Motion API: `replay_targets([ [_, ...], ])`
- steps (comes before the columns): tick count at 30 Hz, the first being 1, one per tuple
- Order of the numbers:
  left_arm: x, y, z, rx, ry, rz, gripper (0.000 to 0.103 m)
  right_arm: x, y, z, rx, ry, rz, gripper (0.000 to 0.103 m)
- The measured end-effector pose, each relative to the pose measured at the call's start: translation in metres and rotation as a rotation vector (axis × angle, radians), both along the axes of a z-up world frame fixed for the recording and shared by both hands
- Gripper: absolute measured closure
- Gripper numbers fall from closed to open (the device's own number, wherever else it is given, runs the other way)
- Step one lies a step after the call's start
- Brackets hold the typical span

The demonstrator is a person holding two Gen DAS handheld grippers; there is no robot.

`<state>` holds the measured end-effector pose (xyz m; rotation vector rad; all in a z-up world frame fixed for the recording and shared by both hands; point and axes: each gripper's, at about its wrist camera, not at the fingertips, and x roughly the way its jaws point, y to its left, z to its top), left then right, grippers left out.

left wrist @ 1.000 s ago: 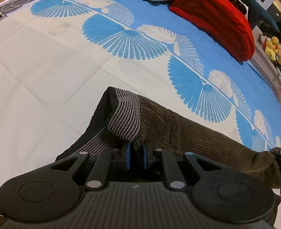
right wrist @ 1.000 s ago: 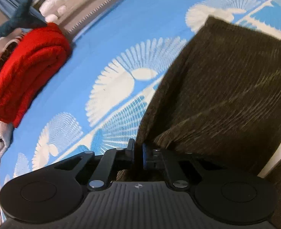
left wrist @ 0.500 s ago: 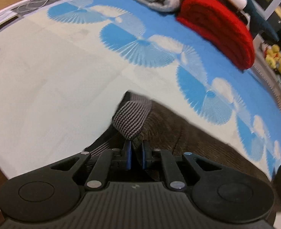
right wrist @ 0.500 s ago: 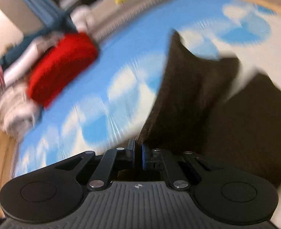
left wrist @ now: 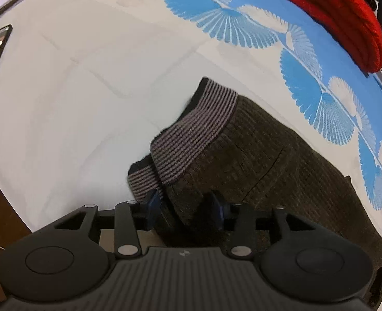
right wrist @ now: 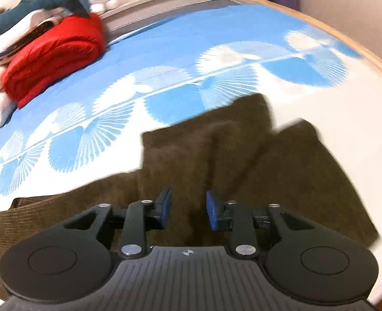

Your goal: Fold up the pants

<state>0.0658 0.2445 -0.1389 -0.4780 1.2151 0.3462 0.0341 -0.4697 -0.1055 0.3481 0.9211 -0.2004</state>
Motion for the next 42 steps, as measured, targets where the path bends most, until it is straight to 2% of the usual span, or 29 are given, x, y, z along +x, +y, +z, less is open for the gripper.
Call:
replay_targets([
  [2,0.003,-0.001,-0.005,-0.002,0.019,0.005,0.048,0.024,0.017,-0.008,-0.042,0.022,0.074,0.068],
  [4,0.007,-0.002,-0.008,-0.003,0.032,0.005,0.047,0.049,0.040,-0.017,-0.138,0.035,0.182,0.063],
  [7,0.012,-0.001,-0.011,-0.003,0.039,0.009,0.044,0.076,0.073,-0.040,-0.299,0.139,0.304,0.061],
  [9,0.014,0.000,-0.011,0.006,0.034,0.006,0.045,0.082,0.083,-0.054,-0.390,0.197,0.363,0.066],
  [10,0.015,-0.001,-0.011,0.008,0.033,0.005,0.047,0.084,0.085,-0.058,-0.439,0.214,0.363,0.079],
  [11,0.016,-0.001,-0.011,0.011,0.032,0.000,0.058,0.086,0.082,-0.057,-0.445,0.216,0.341,0.093],
  [12,0.017,-0.001,-0.011,0.015,0.032,-0.003,0.067,0.085,0.076,-0.049,-0.405,0.196,0.303,0.094],
  [13,0.018,0.000,-0.010,0.024,0.030,-0.003,0.072,0.083,0.066,-0.039,-0.363,0.161,0.248,0.094],
  [15,0.016,0.001,-0.006,0.022,0.019,0.010,0.082,0.068,0.038,-0.005,-0.289,0.024,0.061,0.095],
  [17,0.013,-0.001,0.000,0.024,-0.001,0.013,0.084,0.036,0.005,0.031,-0.221,-0.146,-0.161,0.096],
  [18,0.012,-0.002,0.004,0.025,-0.016,0.011,0.084,0.009,-0.013,0.047,-0.183,-0.236,-0.308,0.096],
  [19,0.009,-0.004,0.008,0.014,-0.040,0.002,0.084,-0.016,-0.027,0.055,-0.145,-0.280,-0.409,0.096],
  [20,0.008,-0.005,0.011,-0.001,-0.062,-0.008,0.085,-0.029,-0.034,0.054,-0.117,-0.283,-0.460,0.095],
  [21,0.007,-0.008,0.013,0.016,-0.068,-0.026,0.085,-0.047,-0.042,0.048,-0.088,-0.246,-0.488,0.096],
  [24,0.003,-0.010,0.011,0.057,-0.035,-0.048,0.085,-0.083,-0.059,0.013,-0.029,-0.059,-0.549,0.096],
  [26,0.000,-0.006,0.006,0.039,-0.004,-0.034,0.084,-0.103,-0.074,-0.016,0.078,0.059,-0.580,0.095],
  [27,-0.001,-0.003,0.005,0.028,-0.001,-0.027,0.084,-0.117,-0.083,-0.025,0.132,0.088,-0.626,0.095],
  [29,-0.002,0.000,0.005,0.012,0.001,-0.014,0.080,-0.136,-0.100,-0.035,0.215,0.096,-0.721,0.091],
  [32,-0.004,0.008,0.003,-0.014,0.002,0.045,0.075,-0.150,-0.129,-0.043,0.319,0.049,-0.830,0.091],
  [34,-0.005,0.010,0.003,-0.027,-0.006,0.062,0.075,-0.151,-0.144,-0.049,0.385,0.021,-0.871,0.088],
  [35,-0.005,0.008,0.003,-0.019,-0.010,0.056,0.075,-0.150,-0.148,-0.049,0.403,0.014,-0.885,0.083],
  [38,-0.005,0.009,0.001,-0.015,-0.013,0.057,0.074,-0.142,-0.156,-0.056,0.434,0.001,-0.924,0.081],
  [42,-0.002,0.011,-0.003,-0.018,-0.007,0.065,0.070,-0.136,-0.158,-0.049,0.396,0.010,-0.910,0.080],
])
